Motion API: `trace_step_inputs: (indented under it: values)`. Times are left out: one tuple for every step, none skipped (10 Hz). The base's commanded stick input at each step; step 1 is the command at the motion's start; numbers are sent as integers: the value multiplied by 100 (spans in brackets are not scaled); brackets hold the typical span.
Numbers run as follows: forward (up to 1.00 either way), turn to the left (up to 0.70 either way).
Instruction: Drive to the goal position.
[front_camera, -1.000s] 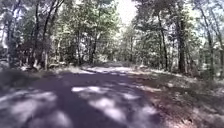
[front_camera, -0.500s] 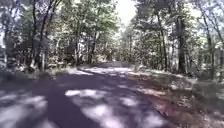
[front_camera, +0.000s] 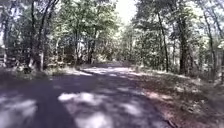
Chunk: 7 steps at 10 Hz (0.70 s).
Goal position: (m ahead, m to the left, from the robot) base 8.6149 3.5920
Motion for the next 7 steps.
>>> trace_step_inputs:
  values:
    - [45, 0]
    - [45, 0]
    - [45, 0]
    - [45, 0]
    - [45, 0]
    - [45, 0]
    - [45, 0]
